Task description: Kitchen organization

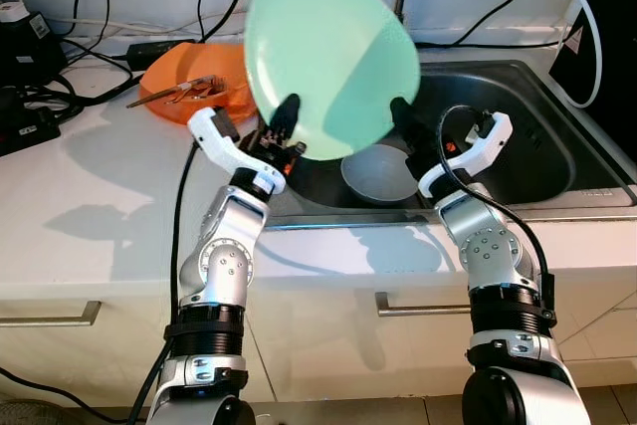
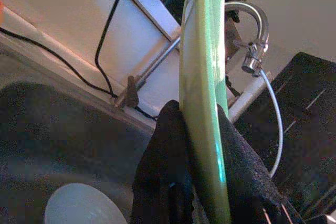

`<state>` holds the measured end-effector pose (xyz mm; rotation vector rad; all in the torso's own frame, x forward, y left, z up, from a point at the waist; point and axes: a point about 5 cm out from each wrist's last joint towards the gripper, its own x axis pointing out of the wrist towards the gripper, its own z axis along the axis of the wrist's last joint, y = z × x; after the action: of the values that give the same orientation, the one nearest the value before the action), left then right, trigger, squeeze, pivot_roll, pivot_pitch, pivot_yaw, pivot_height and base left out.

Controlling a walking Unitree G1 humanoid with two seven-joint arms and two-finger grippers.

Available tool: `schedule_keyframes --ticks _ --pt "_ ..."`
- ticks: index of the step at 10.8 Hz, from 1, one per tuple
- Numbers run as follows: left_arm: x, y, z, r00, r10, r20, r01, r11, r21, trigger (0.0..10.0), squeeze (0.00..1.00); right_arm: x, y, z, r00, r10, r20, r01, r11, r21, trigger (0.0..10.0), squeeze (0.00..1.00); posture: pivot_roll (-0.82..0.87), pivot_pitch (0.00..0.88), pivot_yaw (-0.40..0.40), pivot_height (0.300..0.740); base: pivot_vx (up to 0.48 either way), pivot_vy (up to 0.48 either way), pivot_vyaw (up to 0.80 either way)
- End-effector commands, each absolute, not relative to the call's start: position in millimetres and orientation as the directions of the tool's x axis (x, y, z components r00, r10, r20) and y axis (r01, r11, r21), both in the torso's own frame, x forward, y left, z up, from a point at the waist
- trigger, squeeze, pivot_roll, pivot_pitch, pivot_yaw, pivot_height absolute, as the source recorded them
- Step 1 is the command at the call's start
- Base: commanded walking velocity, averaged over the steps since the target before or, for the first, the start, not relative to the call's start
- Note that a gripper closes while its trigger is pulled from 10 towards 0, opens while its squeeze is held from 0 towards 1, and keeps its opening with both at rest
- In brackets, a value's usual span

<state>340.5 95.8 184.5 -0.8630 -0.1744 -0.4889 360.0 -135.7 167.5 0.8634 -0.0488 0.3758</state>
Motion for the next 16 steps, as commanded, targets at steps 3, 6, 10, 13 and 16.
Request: schedule_keyframes --ticks 3,6,10,13,16 --pt "334 86 196 0.817 -0.407 0.408 0.572 0.492 -0.656 10.0 0.0 359 -132 167 0.924 0.321 0.207 -0.361 0.556 0.749 10.0 0.0 0.09 0.0 0.041 0.74 0.0 0.0 0.0" --pt "333 85 194 0.816 -0.417 0.399 0.572 0.49 -0.658 10.0 0.0 358 -132 171 0.916 0.327 0.231 -0.384 0.553 0.74 7.3 0.0 0.08 0.0 0.04 0.74 0.0 0.0 0.0" --pt "336 90 194 0.834 -0.393 0.388 0.549 0.513 -0.66 10.0 0.0 357 -132 178 0.905 0.325 0.274 -0.414 0.522 0.746 0.0 0.0 0.09 0.0 0.035 0.74 0.0 0.0 0.0" --pt "335 90 191 0.84 -0.391 0.376 0.538 0.521 -0.662 10.0 0.0 356 -133 180 0.902 0.318 0.292 -0.421 0.501 0.756 0.0 0.0 0.09 0.0 0.034 0.74 0.0 0.0 0.0" --pt "338 90 189 0.854 -0.385 0.351 0.516 0.533 -0.67 10.0 0.0 356 -135 183 0.901 0.312 0.303 -0.425 0.485 0.764 0.0 0.0 0.08 0.0 0.034 0.74 0.0 0.0 0.0"
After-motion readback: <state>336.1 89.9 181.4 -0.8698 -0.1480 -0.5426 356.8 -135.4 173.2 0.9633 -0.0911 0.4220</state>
